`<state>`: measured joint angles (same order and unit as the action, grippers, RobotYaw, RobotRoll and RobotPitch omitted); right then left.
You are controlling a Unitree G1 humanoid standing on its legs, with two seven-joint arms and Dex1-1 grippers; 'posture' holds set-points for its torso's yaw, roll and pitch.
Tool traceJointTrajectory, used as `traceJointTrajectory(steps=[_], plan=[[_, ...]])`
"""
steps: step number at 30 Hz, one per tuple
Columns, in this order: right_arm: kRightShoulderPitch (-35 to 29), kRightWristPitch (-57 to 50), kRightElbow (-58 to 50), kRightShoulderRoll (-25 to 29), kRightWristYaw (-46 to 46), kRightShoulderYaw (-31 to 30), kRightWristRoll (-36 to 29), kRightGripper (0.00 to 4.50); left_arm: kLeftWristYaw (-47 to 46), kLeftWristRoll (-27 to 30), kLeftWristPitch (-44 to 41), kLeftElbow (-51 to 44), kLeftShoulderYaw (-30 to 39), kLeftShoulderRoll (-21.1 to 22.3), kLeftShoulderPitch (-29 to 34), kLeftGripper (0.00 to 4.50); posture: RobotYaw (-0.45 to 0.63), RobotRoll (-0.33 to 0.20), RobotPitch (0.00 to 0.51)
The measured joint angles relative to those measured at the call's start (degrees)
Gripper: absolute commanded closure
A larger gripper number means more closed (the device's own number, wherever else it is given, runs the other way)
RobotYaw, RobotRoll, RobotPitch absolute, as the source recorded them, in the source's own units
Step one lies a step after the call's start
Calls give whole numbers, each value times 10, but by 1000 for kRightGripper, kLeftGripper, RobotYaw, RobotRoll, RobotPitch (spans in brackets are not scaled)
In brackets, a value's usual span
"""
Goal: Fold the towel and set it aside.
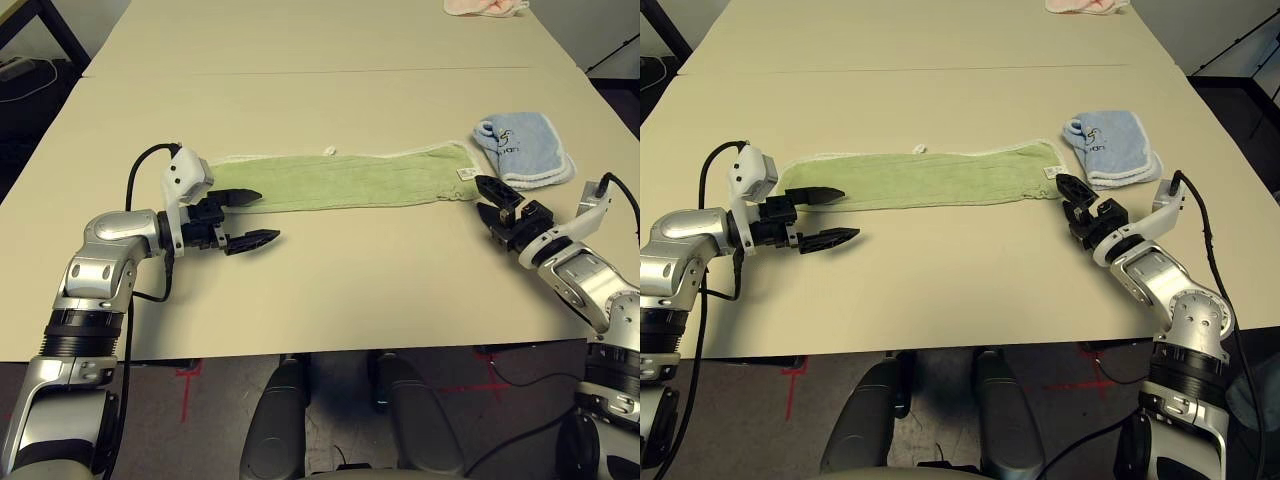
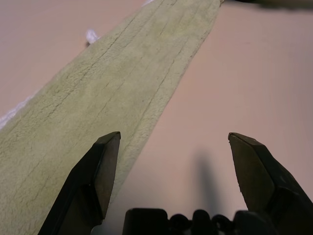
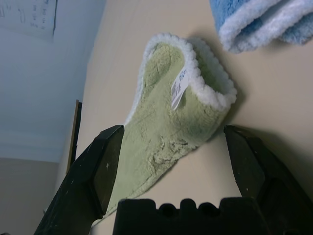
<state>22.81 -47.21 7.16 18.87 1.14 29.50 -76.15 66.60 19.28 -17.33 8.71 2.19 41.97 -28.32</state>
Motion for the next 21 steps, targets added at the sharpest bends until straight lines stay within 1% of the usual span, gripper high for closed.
traceJointTrajectory(steps=[4, 13, 15, 17, 21], plan=[[16, 10, 20, 0, -2, 4, 11, 15, -3, 0, -3, -8, 0, 0, 2, 36, 66, 0, 227], [29, 22, 33, -2, -2, 7, 31, 15, -5, 1, -5, -10, 0, 5, 3, 36, 62, 0, 227], [32, 28, 33, -5, 2, 7, 36, 369, -5, 1, -5, -10, 0, 6, 3, 0, 62, 0, 228], [34, 37, 37, -8, 11, 6, 50, 907, -5, 1, -5, -9, 0, 6, 3, 0, 62, 0, 227], [36, 48, 44, -12, 20, 6, 74, 2539, -5, 1, -5, -9, 0, 7, 3, 0, 64, 0, 226]])
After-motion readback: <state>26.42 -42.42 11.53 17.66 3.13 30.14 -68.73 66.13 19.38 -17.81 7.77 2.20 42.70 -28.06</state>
